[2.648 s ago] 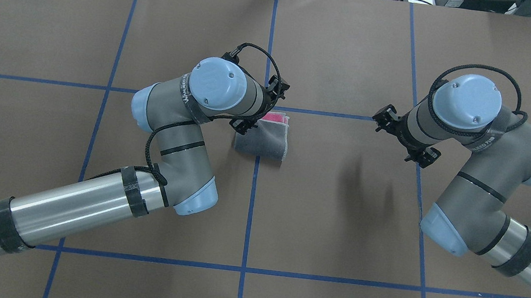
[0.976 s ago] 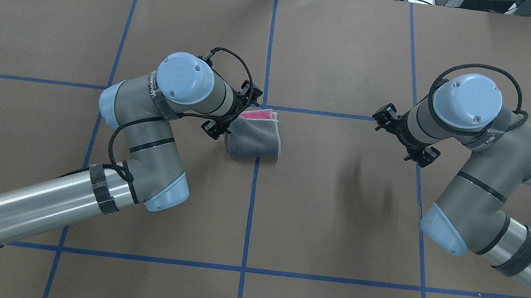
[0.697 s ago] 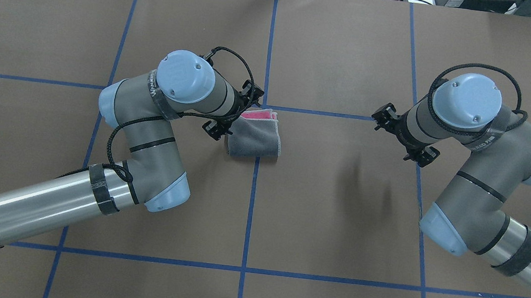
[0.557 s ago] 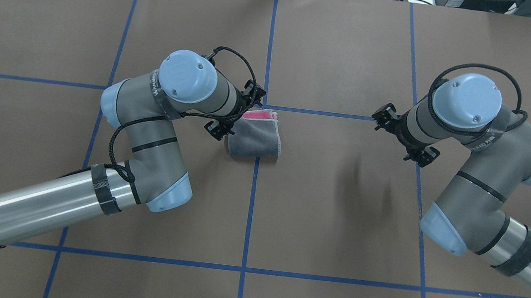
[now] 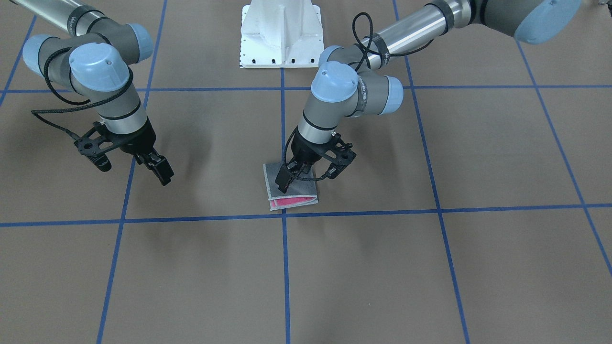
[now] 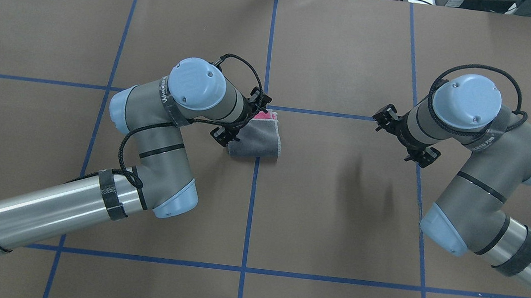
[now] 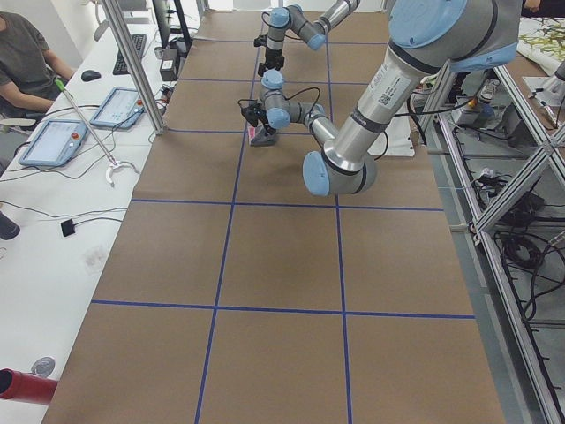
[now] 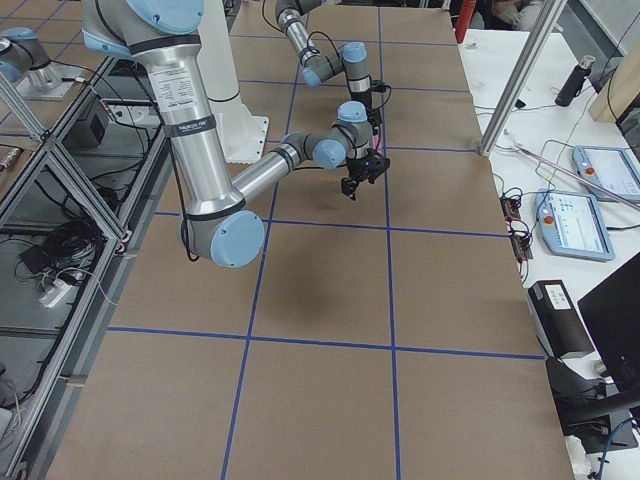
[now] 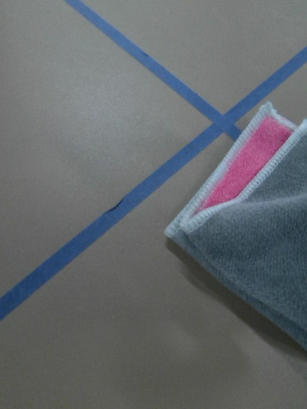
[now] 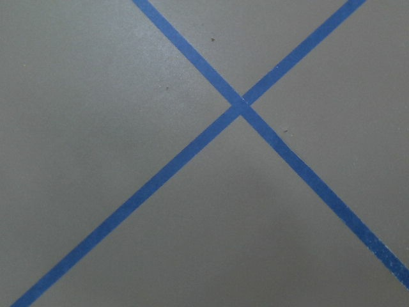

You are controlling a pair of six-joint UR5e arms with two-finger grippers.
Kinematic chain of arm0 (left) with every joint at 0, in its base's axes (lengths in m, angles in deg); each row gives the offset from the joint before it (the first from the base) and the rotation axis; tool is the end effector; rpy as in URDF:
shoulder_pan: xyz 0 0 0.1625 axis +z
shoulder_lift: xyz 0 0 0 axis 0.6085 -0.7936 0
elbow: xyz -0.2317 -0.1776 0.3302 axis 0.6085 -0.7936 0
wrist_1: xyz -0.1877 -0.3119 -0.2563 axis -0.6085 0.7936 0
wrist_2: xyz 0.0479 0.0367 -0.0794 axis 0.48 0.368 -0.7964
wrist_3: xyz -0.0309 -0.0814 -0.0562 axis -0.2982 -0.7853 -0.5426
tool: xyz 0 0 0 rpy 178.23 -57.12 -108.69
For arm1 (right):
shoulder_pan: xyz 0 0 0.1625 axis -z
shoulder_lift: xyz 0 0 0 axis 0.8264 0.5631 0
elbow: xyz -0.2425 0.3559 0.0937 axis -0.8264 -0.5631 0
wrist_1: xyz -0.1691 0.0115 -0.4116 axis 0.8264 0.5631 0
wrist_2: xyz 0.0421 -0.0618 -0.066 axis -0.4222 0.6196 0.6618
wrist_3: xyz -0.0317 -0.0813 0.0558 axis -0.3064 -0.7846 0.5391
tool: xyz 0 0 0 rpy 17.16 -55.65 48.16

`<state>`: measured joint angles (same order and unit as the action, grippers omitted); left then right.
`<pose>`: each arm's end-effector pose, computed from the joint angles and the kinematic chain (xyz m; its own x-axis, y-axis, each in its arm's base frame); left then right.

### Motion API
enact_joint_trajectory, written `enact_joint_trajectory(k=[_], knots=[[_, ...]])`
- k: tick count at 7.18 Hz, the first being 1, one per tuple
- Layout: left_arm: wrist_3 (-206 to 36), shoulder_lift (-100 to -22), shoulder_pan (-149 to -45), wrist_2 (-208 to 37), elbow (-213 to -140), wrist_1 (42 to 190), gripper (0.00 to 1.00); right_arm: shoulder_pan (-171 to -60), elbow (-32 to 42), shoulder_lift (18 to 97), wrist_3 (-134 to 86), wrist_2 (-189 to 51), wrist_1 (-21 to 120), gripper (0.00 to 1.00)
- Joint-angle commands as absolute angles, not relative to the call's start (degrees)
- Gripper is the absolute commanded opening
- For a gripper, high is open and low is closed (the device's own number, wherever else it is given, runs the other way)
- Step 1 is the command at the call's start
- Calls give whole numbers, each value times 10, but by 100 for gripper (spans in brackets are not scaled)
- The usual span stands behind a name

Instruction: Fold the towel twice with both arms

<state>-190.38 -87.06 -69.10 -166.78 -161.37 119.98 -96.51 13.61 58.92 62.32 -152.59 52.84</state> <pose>0.6357 -0.5205 0.2115 0.1832 -0.6861 -0.7040 0.5024 0.6809 -0.5329 -0.4235 -0.5022 0.3756 0.4557 0.6713 0.5845 -0.6004 0.7166 -0.3550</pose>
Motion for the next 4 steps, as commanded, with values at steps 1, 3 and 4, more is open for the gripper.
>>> enact_joint_trajectory(k=[1,3,4], knots=[[-1904,-863,-689,-1668,-1615,1200,100,-965,136,590,622,-1526,528,100],[-1905,-863,-689,-1670,-1616,1200,100,-965,134,589,621,-1526,529,100],[-1905,-863,-689,-1670,-1615,1199,100,-965,130,589,619,-1527,528,100]])
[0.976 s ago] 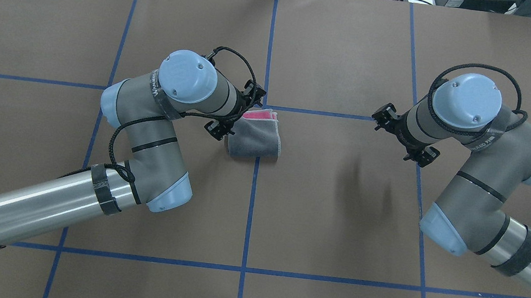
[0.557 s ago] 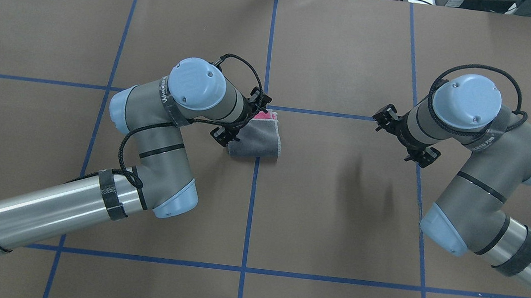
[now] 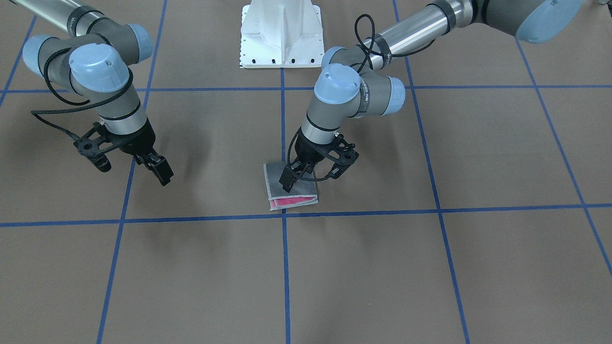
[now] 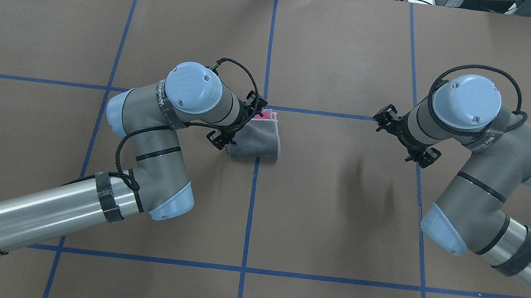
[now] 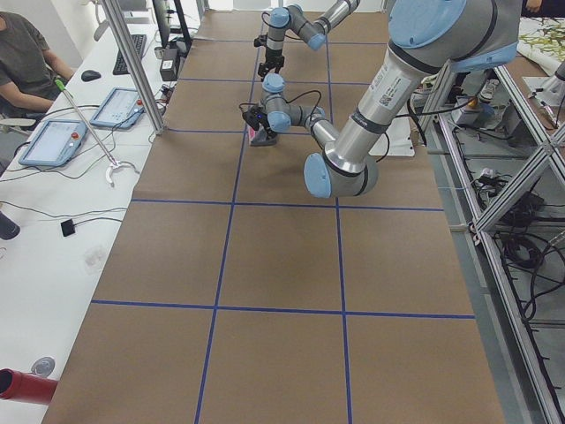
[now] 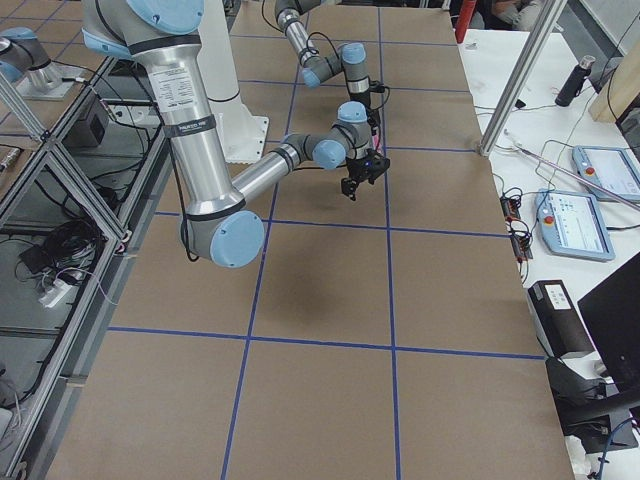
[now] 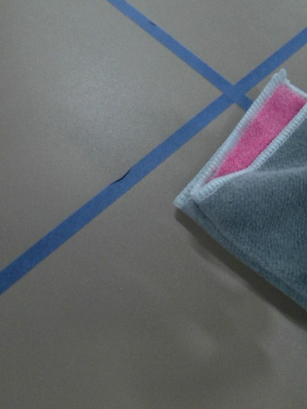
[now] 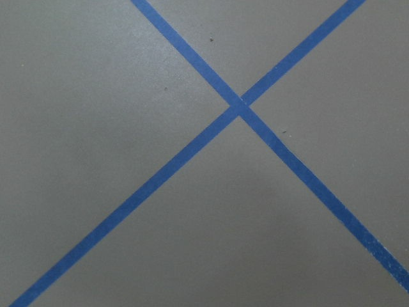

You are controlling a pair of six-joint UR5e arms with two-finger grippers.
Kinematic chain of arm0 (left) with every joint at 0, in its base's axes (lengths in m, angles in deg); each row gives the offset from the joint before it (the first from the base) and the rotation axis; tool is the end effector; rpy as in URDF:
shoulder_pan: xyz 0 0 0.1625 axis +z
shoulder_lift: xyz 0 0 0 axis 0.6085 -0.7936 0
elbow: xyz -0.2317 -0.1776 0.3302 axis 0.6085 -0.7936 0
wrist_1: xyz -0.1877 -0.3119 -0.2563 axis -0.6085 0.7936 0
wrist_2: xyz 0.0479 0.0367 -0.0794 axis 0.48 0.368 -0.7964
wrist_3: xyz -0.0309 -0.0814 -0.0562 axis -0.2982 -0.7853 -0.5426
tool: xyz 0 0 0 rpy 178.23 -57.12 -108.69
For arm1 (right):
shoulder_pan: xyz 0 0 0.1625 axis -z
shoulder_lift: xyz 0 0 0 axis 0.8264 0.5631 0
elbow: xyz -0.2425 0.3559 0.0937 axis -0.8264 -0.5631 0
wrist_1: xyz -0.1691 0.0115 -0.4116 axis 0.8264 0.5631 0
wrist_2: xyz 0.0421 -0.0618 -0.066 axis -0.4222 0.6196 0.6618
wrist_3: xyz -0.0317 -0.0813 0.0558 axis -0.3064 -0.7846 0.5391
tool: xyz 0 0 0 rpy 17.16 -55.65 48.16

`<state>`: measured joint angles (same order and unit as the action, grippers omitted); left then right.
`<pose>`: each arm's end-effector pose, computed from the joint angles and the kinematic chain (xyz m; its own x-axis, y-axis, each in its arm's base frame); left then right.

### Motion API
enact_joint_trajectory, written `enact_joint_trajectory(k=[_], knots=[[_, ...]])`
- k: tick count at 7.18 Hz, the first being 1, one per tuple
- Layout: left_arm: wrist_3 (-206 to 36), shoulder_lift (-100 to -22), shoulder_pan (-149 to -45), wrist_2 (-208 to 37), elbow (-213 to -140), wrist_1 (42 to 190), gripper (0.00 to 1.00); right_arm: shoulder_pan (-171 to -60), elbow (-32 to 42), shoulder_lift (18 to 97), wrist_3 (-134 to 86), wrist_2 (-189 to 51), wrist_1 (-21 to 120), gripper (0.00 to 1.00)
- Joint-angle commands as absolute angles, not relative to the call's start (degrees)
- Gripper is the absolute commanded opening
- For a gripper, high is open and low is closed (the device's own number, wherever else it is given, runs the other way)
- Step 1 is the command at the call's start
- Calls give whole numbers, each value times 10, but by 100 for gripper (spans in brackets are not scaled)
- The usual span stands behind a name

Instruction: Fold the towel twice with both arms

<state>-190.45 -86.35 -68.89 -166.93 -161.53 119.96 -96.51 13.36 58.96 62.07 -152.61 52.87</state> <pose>0.6365 -0.5172 0.2202 0.1922 -0.6903 -0.6976 0.5028 0.6797 -0.5341 -0.4240 -0.5026 0.3783 0.4608 0.6703 0.5817 -0.5996 0.7183 -0.3528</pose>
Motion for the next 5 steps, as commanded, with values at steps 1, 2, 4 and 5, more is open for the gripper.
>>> enact_joint_trajectory(k=[1,2,4,5], knots=[[-1905,-857,-688,-1670,-1618,1199,100,-965,130,589,619,-1527,529,100],[-1905,-855,-687,-1671,-1619,1199,100,-965,130,590,618,-1527,529,100],[-1905,-853,-686,-1671,-1620,1199,100,-965,130,588,619,-1526,528,100],[-1905,-848,-684,-1671,-1624,1200,100,-965,130,588,619,-1526,529,100]])
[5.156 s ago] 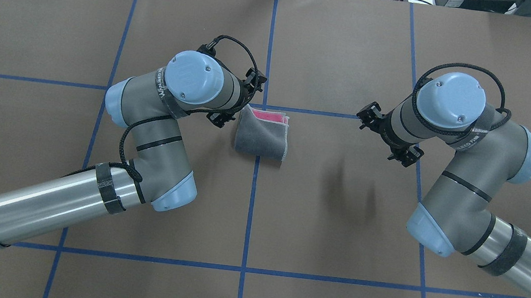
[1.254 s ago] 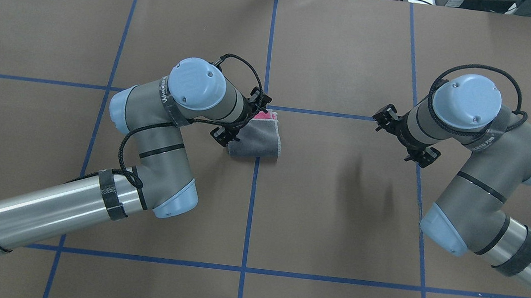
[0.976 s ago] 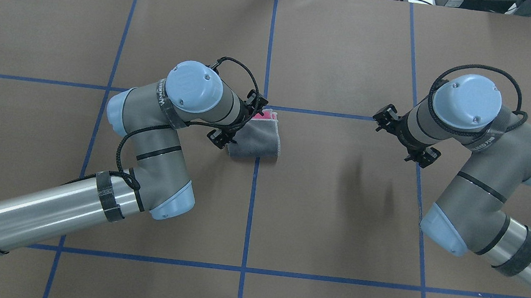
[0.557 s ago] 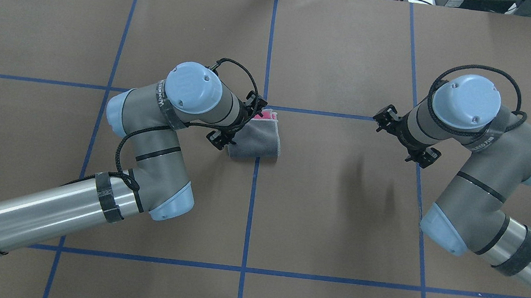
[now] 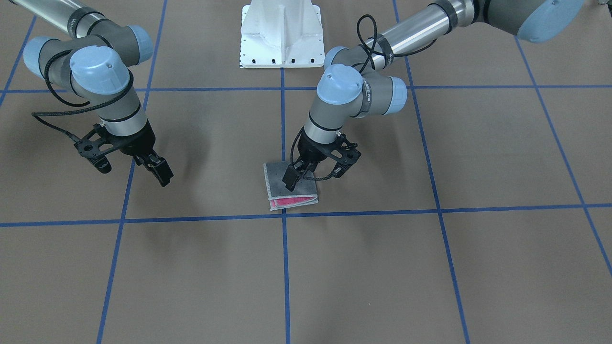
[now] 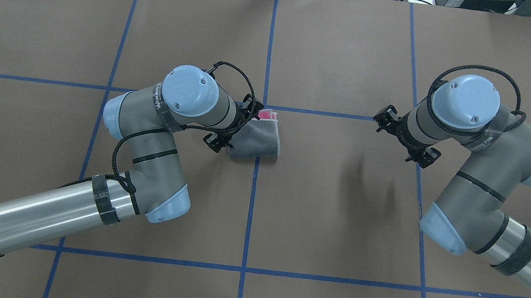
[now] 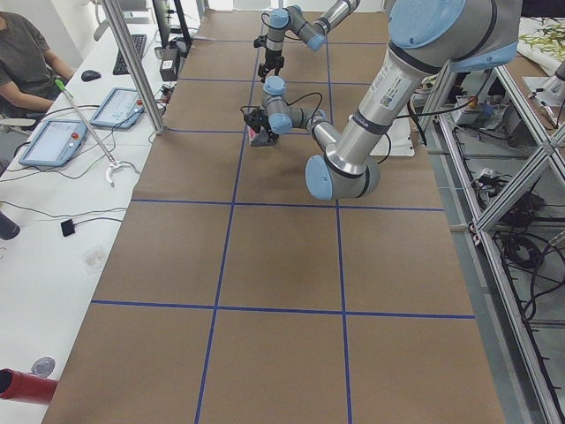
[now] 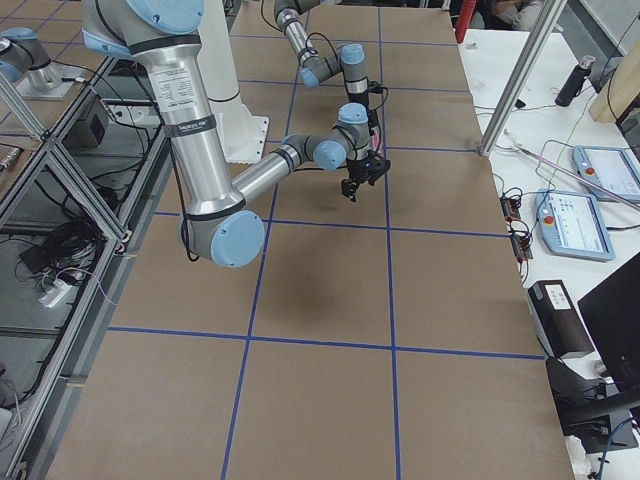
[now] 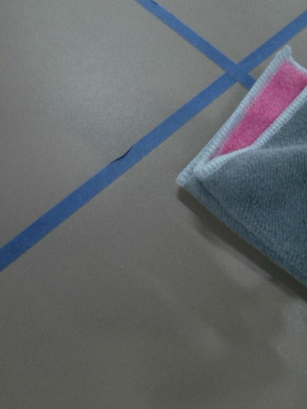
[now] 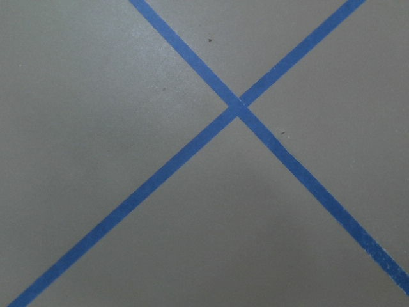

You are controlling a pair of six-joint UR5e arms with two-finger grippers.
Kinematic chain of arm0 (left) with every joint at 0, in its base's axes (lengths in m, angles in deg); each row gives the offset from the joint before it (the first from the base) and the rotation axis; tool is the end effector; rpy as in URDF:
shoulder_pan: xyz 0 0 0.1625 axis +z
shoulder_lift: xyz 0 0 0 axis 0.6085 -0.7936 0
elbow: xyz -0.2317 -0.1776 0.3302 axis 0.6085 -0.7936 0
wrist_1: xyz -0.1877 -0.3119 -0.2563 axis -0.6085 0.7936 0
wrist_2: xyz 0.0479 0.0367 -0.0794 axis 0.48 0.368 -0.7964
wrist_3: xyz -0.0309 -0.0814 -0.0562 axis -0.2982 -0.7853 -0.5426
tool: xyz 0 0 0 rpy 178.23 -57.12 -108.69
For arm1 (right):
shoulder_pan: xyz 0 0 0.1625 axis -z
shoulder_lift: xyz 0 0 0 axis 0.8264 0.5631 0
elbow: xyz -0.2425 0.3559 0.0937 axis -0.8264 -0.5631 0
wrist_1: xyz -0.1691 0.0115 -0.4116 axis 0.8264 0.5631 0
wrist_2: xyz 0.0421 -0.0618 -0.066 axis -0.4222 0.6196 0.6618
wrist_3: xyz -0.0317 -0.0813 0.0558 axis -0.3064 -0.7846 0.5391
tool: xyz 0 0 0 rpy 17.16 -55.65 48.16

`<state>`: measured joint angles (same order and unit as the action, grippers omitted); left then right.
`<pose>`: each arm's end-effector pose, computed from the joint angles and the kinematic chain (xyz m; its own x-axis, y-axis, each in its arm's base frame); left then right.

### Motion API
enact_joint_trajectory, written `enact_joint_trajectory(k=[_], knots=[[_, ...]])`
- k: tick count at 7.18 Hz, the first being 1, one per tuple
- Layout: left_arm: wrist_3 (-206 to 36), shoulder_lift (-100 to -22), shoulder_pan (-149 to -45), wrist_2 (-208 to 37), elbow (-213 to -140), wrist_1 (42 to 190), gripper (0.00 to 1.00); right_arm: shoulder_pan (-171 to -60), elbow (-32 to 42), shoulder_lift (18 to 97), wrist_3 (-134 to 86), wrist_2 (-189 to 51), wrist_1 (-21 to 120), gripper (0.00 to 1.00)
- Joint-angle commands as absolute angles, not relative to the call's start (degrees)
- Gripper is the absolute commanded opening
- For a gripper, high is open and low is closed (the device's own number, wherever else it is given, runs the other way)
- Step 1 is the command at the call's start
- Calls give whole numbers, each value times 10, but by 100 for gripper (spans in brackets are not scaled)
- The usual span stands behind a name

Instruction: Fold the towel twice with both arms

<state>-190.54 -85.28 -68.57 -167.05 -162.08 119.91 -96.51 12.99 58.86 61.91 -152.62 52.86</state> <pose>0.6364 -0.5116 0.2306 0.2020 -0.6941 -0.6910 0.5023 0.6791 -0.5353 -0.4253 -0.5037 0.3804 0.4645 0.6700 0.5790 -0.5994 0.7192 -0.3513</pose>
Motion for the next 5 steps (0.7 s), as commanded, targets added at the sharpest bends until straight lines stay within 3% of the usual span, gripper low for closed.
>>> enact_joint_trajectory(k=[1,5], knots=[[-1919,-848,-682,-1671,-1624,1200,100,-965,130,589,619,-1527,529,100],[-1934,-848,-663,-1670,-1634,1200,100,-969,130,590,617,-1526,529,100]])
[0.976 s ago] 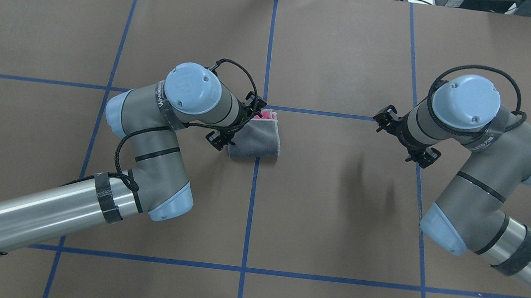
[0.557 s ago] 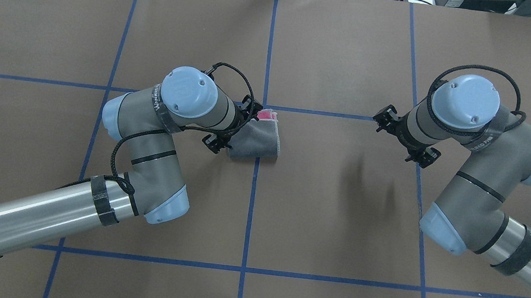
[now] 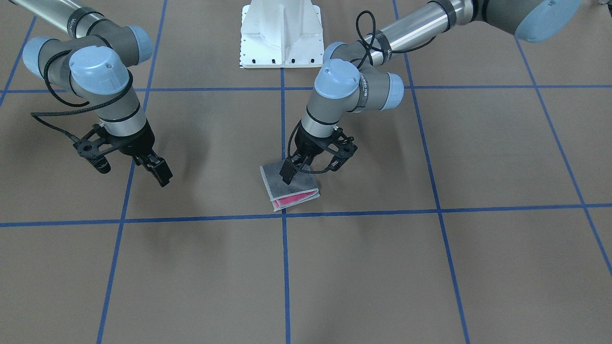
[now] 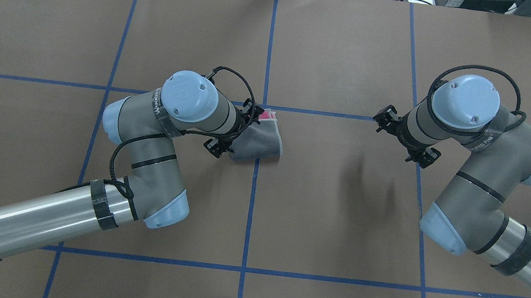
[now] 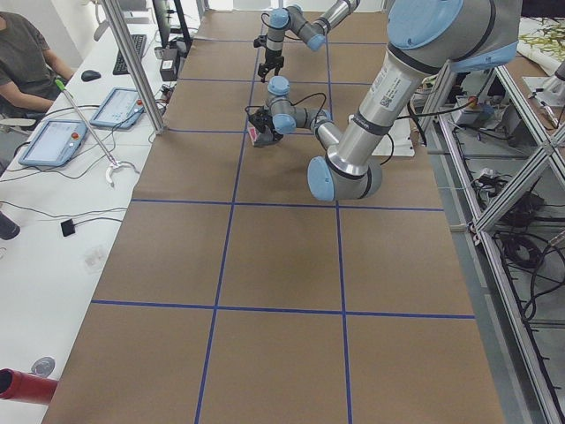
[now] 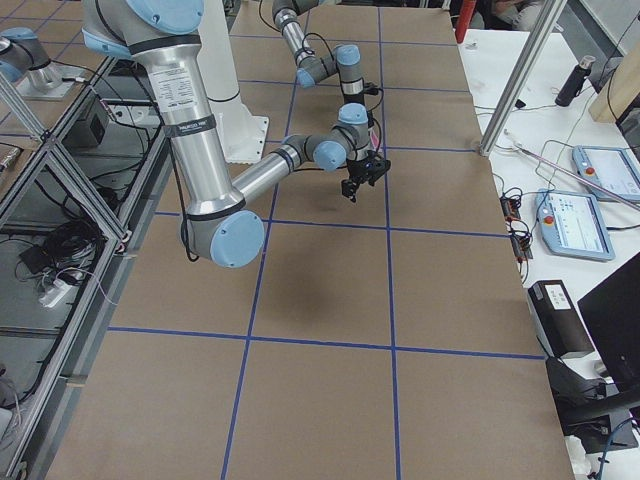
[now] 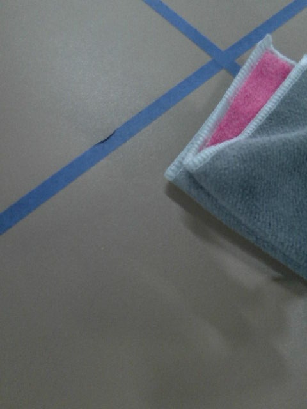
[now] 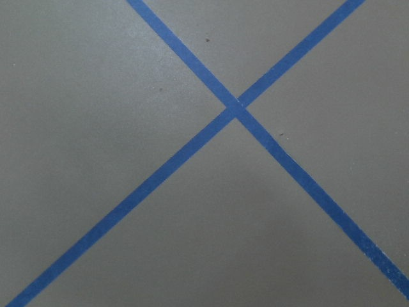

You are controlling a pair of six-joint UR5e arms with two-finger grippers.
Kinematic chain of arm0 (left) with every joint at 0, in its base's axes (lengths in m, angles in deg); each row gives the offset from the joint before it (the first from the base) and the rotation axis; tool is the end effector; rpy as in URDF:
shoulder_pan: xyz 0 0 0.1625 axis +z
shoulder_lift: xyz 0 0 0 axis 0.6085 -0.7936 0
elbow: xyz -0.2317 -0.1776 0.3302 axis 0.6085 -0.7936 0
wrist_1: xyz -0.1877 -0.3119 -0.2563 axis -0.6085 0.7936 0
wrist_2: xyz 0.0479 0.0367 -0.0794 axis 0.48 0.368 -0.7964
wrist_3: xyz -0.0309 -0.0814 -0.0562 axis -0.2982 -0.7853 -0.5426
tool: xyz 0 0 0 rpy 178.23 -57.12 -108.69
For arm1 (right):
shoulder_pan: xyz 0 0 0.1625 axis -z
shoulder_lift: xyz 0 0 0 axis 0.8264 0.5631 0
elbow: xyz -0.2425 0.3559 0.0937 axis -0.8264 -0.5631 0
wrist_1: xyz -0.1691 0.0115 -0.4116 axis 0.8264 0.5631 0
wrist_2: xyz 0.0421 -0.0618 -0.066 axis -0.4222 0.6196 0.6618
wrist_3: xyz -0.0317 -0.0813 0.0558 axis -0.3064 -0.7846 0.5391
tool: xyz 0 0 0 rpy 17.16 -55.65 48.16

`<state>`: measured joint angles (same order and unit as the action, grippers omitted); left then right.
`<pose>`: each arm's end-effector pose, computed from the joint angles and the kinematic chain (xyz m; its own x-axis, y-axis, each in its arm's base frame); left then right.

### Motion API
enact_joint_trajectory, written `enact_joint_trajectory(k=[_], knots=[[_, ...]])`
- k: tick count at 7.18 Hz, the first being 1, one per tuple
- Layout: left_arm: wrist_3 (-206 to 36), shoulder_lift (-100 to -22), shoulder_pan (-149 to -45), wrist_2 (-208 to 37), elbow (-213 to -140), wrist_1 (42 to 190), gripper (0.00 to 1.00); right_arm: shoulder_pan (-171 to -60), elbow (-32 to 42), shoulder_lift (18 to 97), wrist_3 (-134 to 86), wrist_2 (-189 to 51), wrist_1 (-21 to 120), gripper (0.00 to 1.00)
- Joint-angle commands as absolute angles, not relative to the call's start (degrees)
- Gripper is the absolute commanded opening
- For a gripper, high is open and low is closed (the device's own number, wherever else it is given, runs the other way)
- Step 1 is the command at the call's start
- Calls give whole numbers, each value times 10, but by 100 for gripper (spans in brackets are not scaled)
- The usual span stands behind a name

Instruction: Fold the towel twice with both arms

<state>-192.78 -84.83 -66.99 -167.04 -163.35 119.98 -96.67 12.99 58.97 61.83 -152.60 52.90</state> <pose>0.6449 -0.4908 0.2256 0.1928 -0.7096 -0.6777 0.4842 0.6695 -0.5633 -0.4236 -0.5046 0.3818 0.4646 0.6713 0.5775 -0.6017 0.7178 -0.3503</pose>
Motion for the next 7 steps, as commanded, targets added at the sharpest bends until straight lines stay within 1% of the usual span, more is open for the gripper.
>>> enact_joint_trajectory(k=[1,2,3,4,5,7], knots=[[-1934,-845,-662,-1670,-1638,1200,100,-969,130,590,617,-1526,529,100],[-1934,-834,-662,-1671,-1645,1199,100,-970,130,590,617,-1526,529,100],[-1934,-810,-661,-1672,-1678,1199,100,-970,130,589,618,-1527,528,100],[-1934,-769,-661,-1701,-1738,1187,100,-969,130,586,619,-1526,529,100],[-1927,-744,-662,-1721,-1785,1162,100,-968,128,568,623,-1526,529,100],[-1924,-737,-673,-1724,-1793,1158,100,-958,81,499,634,-1526,526,100]])
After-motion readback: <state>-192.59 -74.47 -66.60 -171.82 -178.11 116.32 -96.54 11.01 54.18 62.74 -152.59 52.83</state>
